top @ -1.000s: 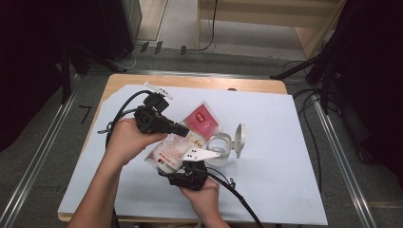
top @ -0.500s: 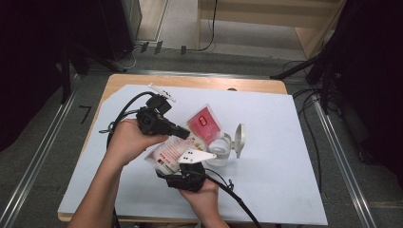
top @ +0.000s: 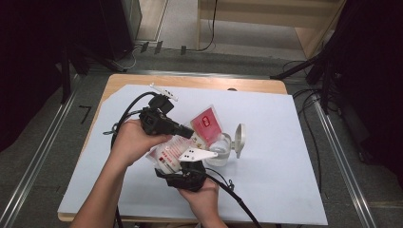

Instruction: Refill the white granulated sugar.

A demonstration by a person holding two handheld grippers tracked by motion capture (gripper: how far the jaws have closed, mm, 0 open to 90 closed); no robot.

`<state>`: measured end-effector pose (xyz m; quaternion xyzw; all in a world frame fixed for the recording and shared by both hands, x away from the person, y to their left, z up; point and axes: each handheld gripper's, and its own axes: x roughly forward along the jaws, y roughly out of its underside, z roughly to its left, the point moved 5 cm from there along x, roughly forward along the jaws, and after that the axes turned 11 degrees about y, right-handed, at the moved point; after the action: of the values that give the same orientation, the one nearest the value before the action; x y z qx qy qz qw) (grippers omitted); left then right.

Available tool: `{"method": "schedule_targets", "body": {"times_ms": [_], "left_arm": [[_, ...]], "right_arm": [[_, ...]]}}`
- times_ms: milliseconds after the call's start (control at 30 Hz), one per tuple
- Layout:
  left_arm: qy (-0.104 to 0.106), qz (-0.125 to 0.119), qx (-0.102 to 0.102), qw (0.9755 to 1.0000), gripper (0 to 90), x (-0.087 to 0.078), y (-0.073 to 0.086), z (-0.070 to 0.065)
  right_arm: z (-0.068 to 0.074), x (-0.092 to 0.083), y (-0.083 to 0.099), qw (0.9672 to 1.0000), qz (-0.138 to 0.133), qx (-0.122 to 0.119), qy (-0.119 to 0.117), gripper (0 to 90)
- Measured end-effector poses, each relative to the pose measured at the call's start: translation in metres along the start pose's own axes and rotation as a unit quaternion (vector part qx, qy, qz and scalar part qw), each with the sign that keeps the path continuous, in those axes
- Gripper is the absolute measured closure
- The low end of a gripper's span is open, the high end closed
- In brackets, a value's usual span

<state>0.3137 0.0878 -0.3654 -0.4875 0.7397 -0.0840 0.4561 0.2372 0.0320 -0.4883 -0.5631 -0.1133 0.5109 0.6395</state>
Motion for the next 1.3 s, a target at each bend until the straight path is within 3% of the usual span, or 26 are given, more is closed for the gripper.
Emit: {"method": "schedule_targets", "body": {"times_ms": [167, 400, 533, 700, 767, 1000, 1100, 1167, 1200, 1300], "left_arm": [[-0.007, 0.000, 0.008, 0.9999, 87.6, -0.003, -0.001, -0.004], [-0.016, -0.003, -0.010, 0.9998, 88.9, -0.006, -0.003, -0.005], [-0.008, -0.004, -0.009, 0.9999, 88.5, -0.004, -0.003, -0.003], [0.005, -0.013, 0.000, 0.9999, 82.0, -0.006, -0.005, -0.004], [0.008, -0.015, -0.003, 0.9999, 80.1, -0.007, -0.005, -0.003], [-0.008, -0.013, -0.003, 0.9999, 84.1, -0.012, -0.005, -0.003], [-0.014, -0.011, -0.003, 0.9998, 89.2, -0.012, -0.006, -0.004], [-0.019, -0.013, -0.006, 0.9997, 89.7, -0.010, -0.006, -0.005], [-0.023, -0.012, -0.005, 0.9997, 89.8, -0.010, -0.007, -0.005], [-0.025, -0.015, -0.012, 0.9995, 89.9, -0.009, -0.007, -0.005]], "right_arm": [[0.008, -0.005, -0.007, 0.9997, -0.001, 0.016, -0.017, 57.4], [0.017, -0.006, -0.012, 0.9999, 0.005, -0.015, -0.002, 53.2], [0.015, -0.007, -0.011, 0.9999, 0.008, -0.015, 0.003, 60.5], [0.012, -0.010, -0.012, 0.9999, -0.005, 0.005, -0.008, 61.8], [0.010, -0.010, -0.013, 0.9994, -0.011, 0.026, -0.021, 61.8], [0.009, -0.014, -0.015, 0.9975, -0.016, 0.051, -0.046, 62.1], [0.012, -0.014, -0.017, 0.9991, -0.008, 0.029, -0.032, 60.7], [0.016, -0.014, -0.018, 0.9999, -0.001, -0.012, 0.003, 58.8], [0.018, -0.014, -0.019, 0.9997, 0.003, -0.020, 0.011, 57.9], [0.017, -0.012, -0.019, 0.9997, 0.005, -0.016, 0.016, 59.2]]}}
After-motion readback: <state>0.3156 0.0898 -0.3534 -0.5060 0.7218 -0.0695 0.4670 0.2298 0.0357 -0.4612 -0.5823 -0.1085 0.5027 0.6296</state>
